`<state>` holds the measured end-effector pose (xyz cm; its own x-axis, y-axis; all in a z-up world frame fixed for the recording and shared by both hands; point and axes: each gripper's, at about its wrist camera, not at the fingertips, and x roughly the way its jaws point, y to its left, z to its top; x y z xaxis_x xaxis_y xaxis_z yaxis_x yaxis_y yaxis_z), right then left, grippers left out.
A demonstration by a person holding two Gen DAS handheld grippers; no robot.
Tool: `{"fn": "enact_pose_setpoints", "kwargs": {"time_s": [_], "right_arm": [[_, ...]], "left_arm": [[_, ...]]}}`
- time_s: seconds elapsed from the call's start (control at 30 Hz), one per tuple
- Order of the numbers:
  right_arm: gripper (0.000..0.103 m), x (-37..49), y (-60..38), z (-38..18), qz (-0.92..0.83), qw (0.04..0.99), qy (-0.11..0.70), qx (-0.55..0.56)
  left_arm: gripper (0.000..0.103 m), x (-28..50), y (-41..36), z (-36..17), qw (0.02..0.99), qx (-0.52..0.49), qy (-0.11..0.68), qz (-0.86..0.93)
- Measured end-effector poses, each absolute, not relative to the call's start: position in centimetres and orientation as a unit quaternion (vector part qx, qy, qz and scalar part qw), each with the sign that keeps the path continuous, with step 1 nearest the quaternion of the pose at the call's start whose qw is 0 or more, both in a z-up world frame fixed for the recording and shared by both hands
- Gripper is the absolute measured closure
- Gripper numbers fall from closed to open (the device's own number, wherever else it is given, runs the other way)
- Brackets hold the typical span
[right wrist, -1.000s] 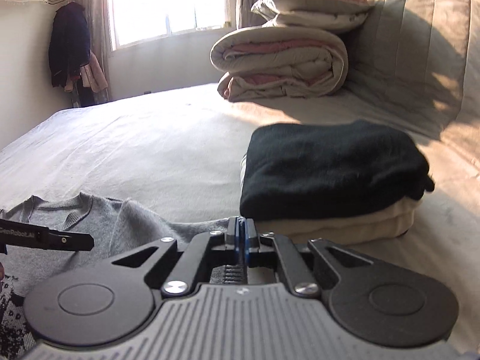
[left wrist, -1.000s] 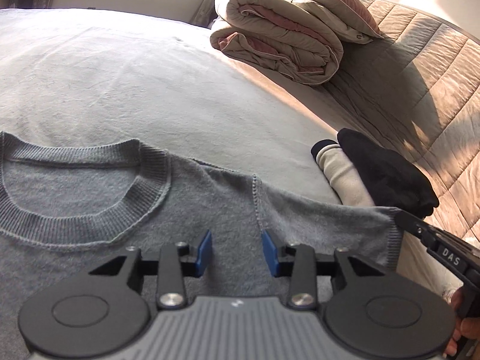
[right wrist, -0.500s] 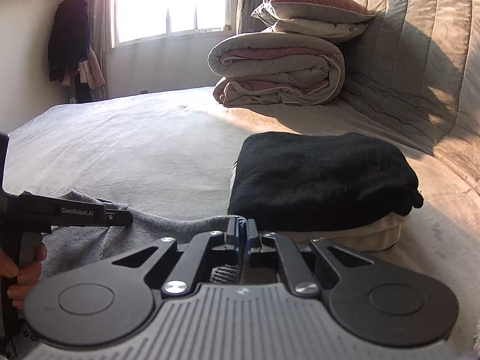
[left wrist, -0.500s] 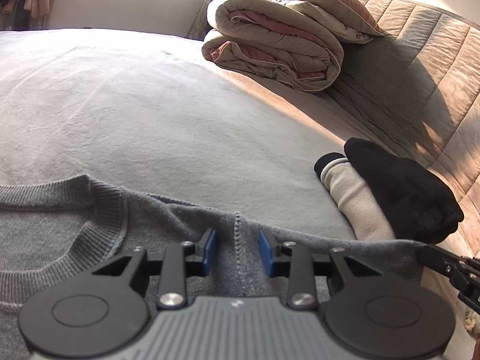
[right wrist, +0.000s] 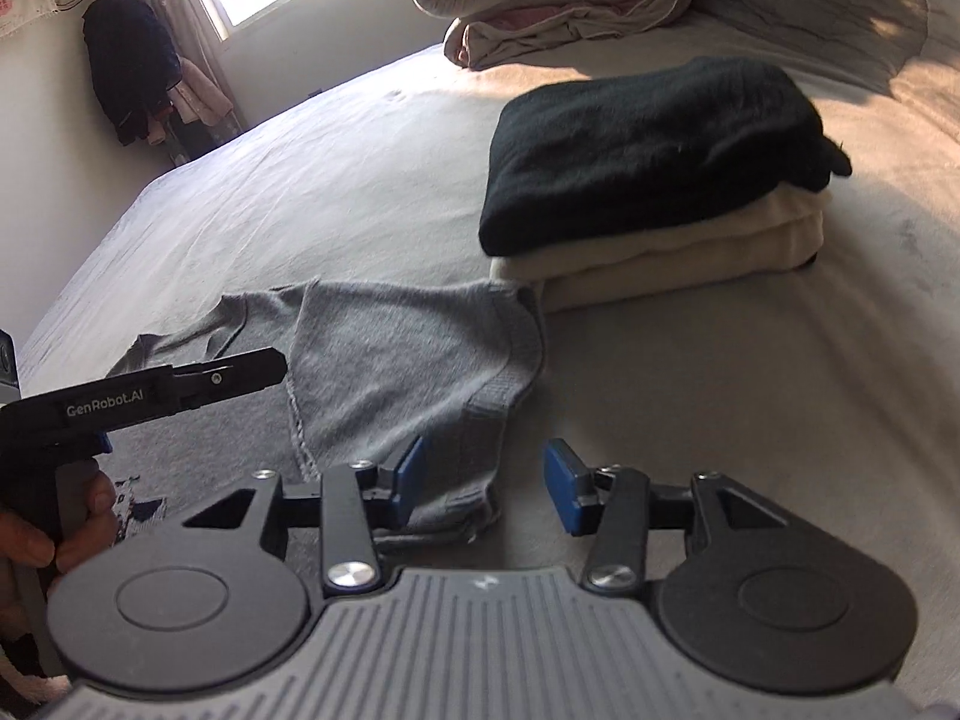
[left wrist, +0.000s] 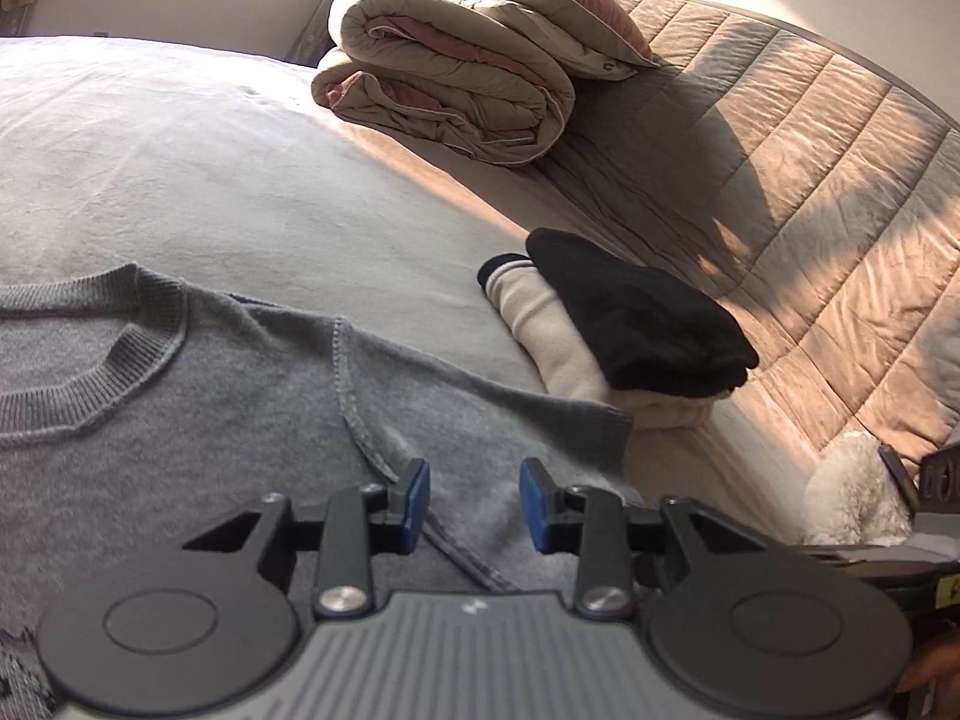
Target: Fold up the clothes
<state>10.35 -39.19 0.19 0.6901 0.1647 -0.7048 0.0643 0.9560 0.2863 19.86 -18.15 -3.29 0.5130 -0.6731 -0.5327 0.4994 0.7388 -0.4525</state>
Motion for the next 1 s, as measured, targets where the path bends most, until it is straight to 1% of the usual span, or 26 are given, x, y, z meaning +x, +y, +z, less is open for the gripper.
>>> {"fn": "enact_pose_setpoints", "kwargs": {"time_s": [0.03,0.07,0.1,0.13,0.2,0.27,0.3,0.33,0.37,0.5,0.63,0.87,0.93,1.0], "right_arm": [[0.088,10.3,-38.8,-0.2,0.028,0.905,0.401,0.144],[0.092,10.3,-38.3,-0.6,0.028,0.901,0.408,0.141],[0.098,10.4,-38.0,-0.6,0.024,0.901,0.413,0.128],[0.101,10.4,-37.8,-0.5,0.018,0.902,0.417,0.112],[0.101,10.7,-37.3,-0.1,-0.012,0.898,0.431,0.086],[0.1,10.7,-36.8,0.4,-0.017,0.895,0.439,0.079],[0.097,10.6,-36.7,0.8,-0.012,0.894,0.44,0.085],[0.091,10.3,-36.7,1.2,-0.007,0.892,0.443,0.096],[0.089,9.9,-36.9,1.5,-0.004,0.89,0.444,0.108],[0.068,7.2,-37.5,2.0,0.043,0.865,0.469,0.174],[0.068,4.0,-37.9,1.3,0.069,0.836,0.498,0.221],[0.068,-0.7,-37.2,1.7,0.074,0.817,0.522,0.233],[0.068,-1.5,-37.0,1.7,0.078,0.814,0.523,0.242],[0.068,-2.1,-36.8,1.5,0.08,0.81,0.524,0.25]], "left_arm": [[0.07,19.3,-18.2,-3.6,0.857,-0.126,0.36,-0.347],[0.07,18.8,-18.3,-3.9,0.853,-0.129,0.362,-0.352],[0.07,18.4,-18.4,-4.2,0.852,-0.126,0.365,-0.353],[0.07,17.9,-18.5,-4.4,0.851,-0.123,0.368,-0.355],[0.07,17.2,-18.4,-4.8,0.849,-0.119,0.374,-0.353],[0.07,16.6,-17.9,-5.0,0.849,-0.12,0.381,-0.346],[0.07,16.4,-17.6,-4.9,0.848,-0.123,0.382,-0.346],[0.07,16.0,-17.0,-4.7,0.848,-0.126,0.381,-0.345],[0.07,15.5,-16.5,-4.4,0.849,-0.126,0.381,-0.345],[0.069,13.4,-14.3,-3.5,0.846,-0.131,0.378,-0.353],[0.07,10.7,-12.6,-2.8,0.838,-0.133,0.38,-0.367],[0.072,5.1,-13.5,-1.6,0.811,-0.108,0.392,-0.42],[0.078,3.7,-14.2,-1.5,0.801,-0.097,0.393,-0.442],[0.09,2.7,-15.0,-1.5,0.792,-0.084,0.393,-0.46]]}}
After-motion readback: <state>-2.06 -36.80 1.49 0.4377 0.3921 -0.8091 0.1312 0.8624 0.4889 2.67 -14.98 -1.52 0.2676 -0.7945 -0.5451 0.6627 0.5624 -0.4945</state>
